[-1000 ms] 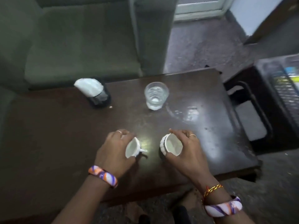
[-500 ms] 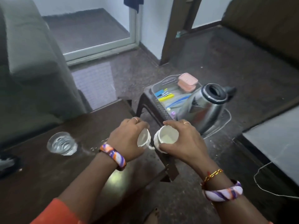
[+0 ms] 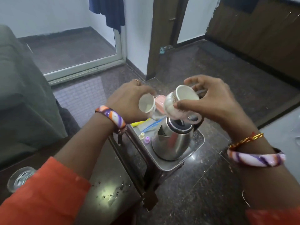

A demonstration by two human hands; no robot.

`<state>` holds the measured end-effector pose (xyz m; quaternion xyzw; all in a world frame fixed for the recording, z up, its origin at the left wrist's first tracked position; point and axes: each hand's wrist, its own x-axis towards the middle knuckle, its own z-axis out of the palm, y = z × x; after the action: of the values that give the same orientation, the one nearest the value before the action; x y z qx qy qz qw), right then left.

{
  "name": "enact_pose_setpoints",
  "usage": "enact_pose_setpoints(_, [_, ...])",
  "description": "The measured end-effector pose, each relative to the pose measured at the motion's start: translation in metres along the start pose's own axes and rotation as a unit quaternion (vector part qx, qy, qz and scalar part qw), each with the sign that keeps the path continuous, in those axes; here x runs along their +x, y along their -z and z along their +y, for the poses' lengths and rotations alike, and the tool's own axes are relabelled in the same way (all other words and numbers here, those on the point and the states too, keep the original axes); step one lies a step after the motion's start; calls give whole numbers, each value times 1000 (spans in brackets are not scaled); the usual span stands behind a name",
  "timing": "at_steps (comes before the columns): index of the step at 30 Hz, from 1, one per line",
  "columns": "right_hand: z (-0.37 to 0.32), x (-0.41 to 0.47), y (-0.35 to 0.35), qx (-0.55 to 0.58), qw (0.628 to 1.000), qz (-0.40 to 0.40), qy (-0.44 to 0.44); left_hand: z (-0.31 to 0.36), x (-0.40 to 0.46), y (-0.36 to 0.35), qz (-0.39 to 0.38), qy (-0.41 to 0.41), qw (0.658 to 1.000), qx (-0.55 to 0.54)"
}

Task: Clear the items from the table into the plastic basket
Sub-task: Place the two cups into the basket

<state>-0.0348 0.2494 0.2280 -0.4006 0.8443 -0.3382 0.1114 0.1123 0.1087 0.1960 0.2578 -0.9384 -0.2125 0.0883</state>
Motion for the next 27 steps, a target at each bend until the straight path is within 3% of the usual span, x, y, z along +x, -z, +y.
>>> enact_pose_setpoints(5, [26, 68, 3, 14, 1000, -9, -22, -15, 55, -7, -8, 24, 1000, 15])
enact_pose_setpoints(12, [70, 158, -35, 3, 984, -177, -32, -51, 118, -61, -101, 51, 992, 49])
enact_pose_setpoints(20, [115, 215, -125, -185, 903, -370, 119, -80, 130, -139, -144, 170, 974, 38])
enact_pose_setpoints(27, [127, 220, -179, -253, 855, -408, 197, -92, 128, -174, -181, 244, 953, 5])
